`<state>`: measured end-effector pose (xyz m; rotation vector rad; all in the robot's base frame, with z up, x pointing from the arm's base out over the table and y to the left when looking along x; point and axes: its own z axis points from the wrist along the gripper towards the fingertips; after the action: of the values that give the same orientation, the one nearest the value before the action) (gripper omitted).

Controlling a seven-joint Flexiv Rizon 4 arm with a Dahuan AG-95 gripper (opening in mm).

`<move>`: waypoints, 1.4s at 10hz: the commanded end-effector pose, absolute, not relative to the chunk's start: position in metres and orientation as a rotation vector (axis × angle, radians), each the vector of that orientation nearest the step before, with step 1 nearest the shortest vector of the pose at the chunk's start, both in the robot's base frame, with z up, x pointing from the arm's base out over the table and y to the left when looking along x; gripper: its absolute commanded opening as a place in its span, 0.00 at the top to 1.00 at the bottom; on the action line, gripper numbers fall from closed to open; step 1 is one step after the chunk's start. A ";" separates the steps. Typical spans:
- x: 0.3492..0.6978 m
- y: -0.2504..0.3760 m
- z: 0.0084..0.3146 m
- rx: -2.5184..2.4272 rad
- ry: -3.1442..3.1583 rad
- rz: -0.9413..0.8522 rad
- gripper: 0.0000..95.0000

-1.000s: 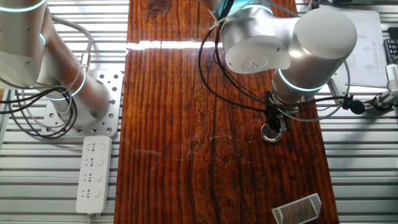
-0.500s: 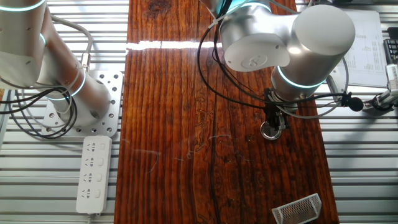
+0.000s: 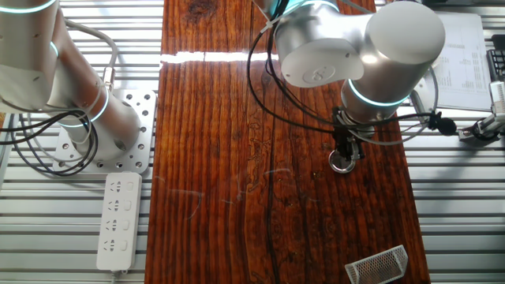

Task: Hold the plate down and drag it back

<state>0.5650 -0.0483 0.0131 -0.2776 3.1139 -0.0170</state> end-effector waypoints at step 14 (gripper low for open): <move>0.558 -0.024 0.012 -0.230 3.115 -0.019 1.00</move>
<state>0.5583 -0.0233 0.0114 -0.2273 3.1144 -0.0215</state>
